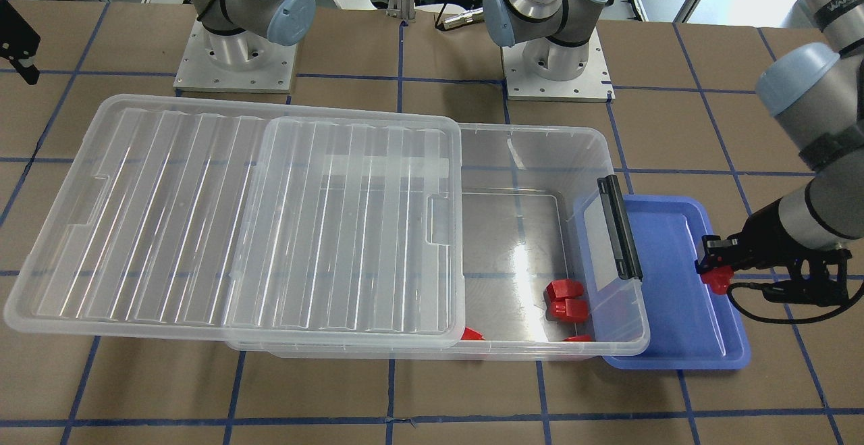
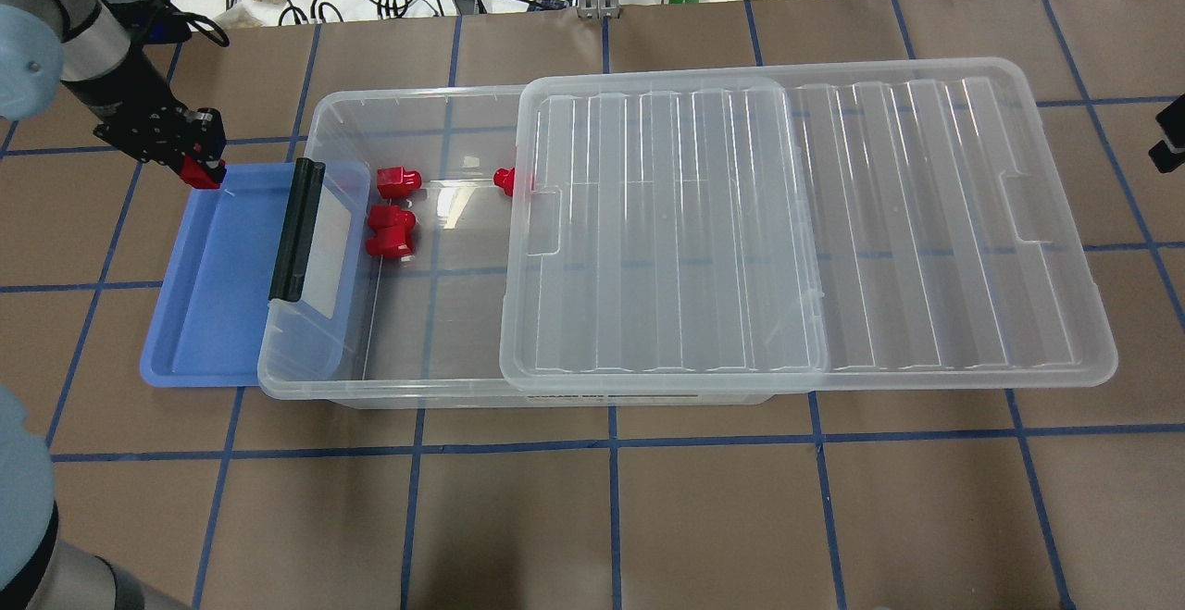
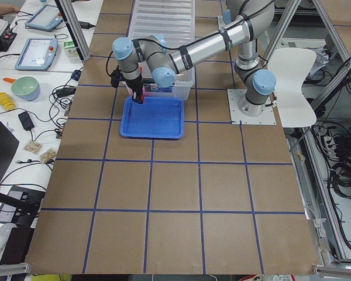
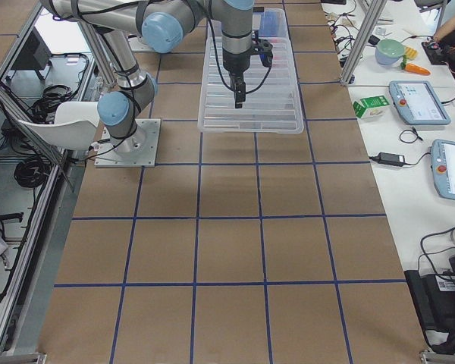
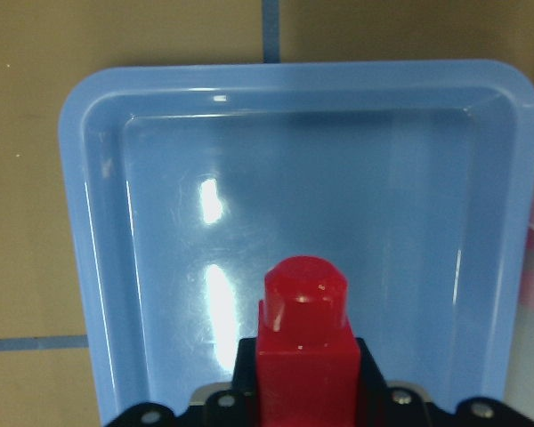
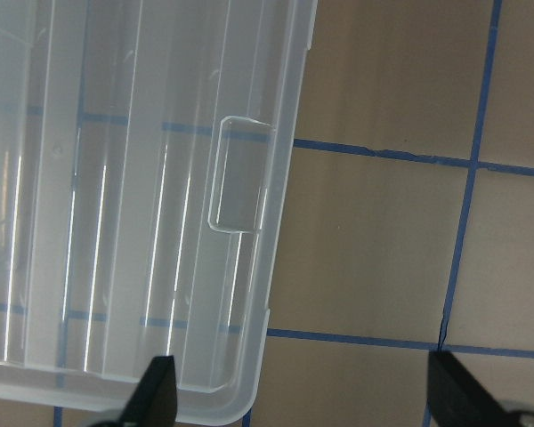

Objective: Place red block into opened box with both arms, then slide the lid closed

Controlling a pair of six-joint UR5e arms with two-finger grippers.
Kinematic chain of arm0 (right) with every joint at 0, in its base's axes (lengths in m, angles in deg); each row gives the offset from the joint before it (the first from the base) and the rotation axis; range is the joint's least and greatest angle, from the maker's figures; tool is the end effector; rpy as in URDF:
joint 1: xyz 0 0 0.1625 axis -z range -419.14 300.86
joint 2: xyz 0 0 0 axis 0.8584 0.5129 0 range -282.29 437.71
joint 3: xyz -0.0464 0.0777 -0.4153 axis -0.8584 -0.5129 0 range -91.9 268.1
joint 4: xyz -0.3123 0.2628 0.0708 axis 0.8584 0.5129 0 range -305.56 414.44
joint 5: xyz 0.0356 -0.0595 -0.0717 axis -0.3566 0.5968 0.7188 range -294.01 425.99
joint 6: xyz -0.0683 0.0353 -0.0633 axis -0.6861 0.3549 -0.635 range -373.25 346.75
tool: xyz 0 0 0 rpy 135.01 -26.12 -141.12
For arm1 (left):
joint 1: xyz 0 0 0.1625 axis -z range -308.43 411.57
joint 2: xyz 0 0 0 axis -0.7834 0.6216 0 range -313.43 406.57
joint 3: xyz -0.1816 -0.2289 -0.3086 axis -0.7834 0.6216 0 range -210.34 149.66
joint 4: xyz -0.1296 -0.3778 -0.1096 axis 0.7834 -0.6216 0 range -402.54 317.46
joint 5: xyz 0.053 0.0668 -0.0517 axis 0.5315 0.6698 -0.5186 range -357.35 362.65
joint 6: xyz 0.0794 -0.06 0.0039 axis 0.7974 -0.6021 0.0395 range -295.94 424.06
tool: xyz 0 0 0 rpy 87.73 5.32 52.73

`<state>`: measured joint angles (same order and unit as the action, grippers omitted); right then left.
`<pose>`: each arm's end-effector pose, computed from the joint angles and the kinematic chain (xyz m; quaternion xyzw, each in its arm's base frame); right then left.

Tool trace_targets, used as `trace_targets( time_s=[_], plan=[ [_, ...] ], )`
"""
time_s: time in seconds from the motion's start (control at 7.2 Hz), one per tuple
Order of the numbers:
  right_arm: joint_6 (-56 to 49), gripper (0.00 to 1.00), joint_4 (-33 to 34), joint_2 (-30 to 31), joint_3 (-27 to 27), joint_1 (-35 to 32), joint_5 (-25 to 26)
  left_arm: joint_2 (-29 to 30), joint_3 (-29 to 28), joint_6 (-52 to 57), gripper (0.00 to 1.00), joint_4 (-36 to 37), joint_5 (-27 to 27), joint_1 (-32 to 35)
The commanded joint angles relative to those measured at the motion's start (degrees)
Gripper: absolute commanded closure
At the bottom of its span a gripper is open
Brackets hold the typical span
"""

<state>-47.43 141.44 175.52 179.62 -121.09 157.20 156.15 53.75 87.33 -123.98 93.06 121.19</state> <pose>-0.0900 -0.4477 0.5330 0.0530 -0.9981 0.0191 0.0239 0.0895 -0.6217 0.3621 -0.0254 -0.9987 -0.0427 0.0132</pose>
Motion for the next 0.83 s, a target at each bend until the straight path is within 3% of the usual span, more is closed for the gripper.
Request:
trace_targets(
  time_s=[0.0,0.42,0.69],
  plan=[
    [11.35,0.00,0.26,0.10,-0.38,-6.03,-0.77,-4.54,-1.82,-4.51,1.00,-4.85,-0.41,4.36],
    [33.86,0.00,5.26,-3.23,-0.37,-22.46,-0.25,-6.66,0.19,-18.91,1.00,-4.96,-3.66,13.93],
    [37.52,0.00,7.04,-5.00,-0.46,-25.58,0.10,-5.62,4.57,-25.53,1.00,-1.90,-3.49,19.48]
  ],
)
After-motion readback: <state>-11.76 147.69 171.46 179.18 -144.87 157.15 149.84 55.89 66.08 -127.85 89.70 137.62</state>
